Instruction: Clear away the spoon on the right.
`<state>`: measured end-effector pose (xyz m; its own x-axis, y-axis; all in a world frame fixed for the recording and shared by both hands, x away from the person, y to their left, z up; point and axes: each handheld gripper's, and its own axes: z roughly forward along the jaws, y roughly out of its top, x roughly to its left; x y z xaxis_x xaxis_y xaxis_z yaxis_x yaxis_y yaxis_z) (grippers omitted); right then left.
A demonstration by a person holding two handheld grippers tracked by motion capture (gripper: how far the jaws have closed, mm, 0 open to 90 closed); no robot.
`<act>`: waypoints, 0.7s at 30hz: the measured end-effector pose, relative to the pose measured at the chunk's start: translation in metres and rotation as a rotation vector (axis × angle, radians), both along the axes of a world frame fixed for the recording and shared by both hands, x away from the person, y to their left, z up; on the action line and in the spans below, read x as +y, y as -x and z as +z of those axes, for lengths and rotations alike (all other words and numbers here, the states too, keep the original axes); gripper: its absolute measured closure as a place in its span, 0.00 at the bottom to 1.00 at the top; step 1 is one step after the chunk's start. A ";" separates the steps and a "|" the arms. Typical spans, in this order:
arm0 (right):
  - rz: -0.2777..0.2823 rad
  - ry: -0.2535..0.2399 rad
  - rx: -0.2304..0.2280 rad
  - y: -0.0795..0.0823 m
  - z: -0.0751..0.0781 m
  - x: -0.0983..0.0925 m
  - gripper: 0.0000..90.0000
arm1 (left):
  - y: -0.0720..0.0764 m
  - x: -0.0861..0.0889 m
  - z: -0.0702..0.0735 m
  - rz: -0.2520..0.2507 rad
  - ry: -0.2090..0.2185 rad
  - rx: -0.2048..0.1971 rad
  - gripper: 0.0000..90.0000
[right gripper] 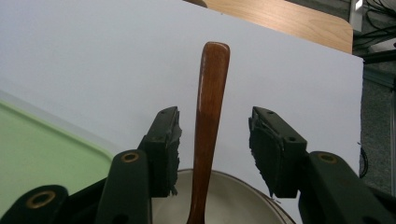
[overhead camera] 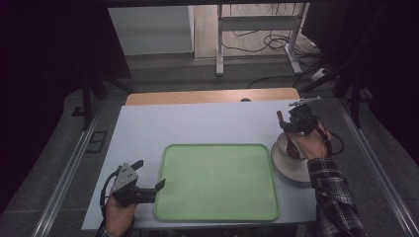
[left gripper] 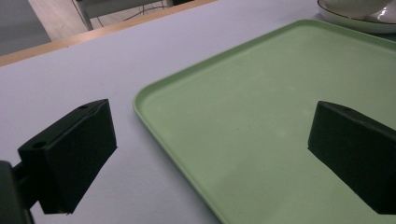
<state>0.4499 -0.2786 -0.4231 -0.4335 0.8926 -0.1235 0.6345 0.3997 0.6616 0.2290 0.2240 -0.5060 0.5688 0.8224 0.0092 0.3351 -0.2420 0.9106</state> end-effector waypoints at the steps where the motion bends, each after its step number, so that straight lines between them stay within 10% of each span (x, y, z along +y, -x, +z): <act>1: 0.001 0.002 0.003 -0.002 -0.001 0.001 0.60 | 0.000 0.000 0.000 0.000 0.001 0.000 0.01; 21: -0.017 0.071 0.085 -0.021 -0.009 0.020 0.85 | 0.000 -0.001 0.000 -0.006 -0.004 0.004 0.01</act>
<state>0.4714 -0.2589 -0.4322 -0.4304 0.8901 -0.1497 0.6941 0.4324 0.5755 0.2291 0.2234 -0.5061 0.5739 0.8188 0.0108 0.3369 -0.2481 0.9083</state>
